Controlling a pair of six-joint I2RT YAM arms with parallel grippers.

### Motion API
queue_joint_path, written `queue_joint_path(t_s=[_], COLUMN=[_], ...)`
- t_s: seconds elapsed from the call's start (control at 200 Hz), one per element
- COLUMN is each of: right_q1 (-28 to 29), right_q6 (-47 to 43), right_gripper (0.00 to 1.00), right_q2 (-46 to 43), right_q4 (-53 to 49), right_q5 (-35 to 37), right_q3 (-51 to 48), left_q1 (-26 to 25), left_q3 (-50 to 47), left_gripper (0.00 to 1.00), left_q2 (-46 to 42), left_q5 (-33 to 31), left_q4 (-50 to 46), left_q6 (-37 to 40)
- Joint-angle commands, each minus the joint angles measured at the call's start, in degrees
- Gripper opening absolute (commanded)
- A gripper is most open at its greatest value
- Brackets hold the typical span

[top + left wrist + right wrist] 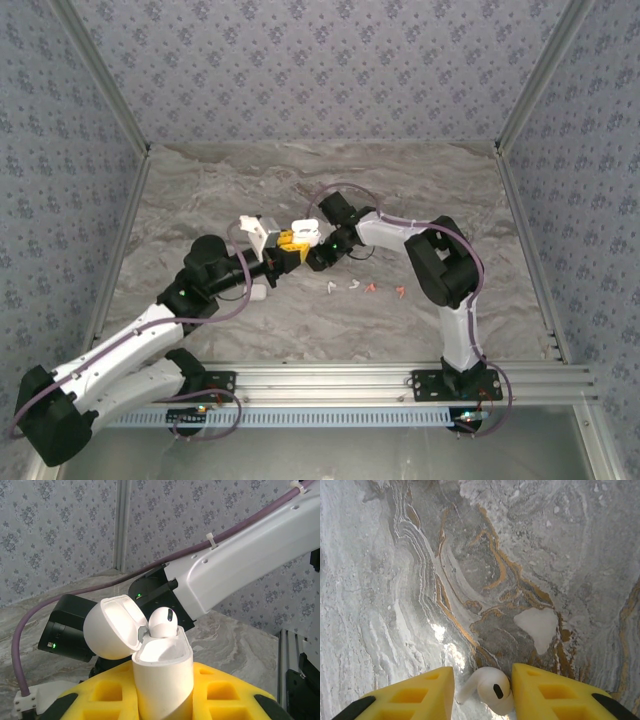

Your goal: Insert the wireless bluetooth earbuds into the charging case

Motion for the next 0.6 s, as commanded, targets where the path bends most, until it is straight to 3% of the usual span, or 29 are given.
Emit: queue_joint_path(t_s=[0.0,0.37,0.595], right_q1=[0.19,0.27,-0.89], right_q6=[-1.11,-0.27,2.04], right_gripper=[0.35,0.23,0.19], right_q2=[-1.33,-1.4,-8.05], right_q4=[-4.58,-3.14,0.8], right_q5=[-0.06,0.76,2.41], right_q3=[-1.35,-1.83,-5.06], left_q1=[-0.24,-0.25,-0.25], left_q3=[1.88,1.87,1.8], left_gripper=[0.0,0.0,0.0], left_q2=[0.1,0.12,-0.04], left_q5=[-0.09,-0.25,-0.34], left_q4=[0.85,0.55,0.49], left_q6=[0.55,0.51,0.35])
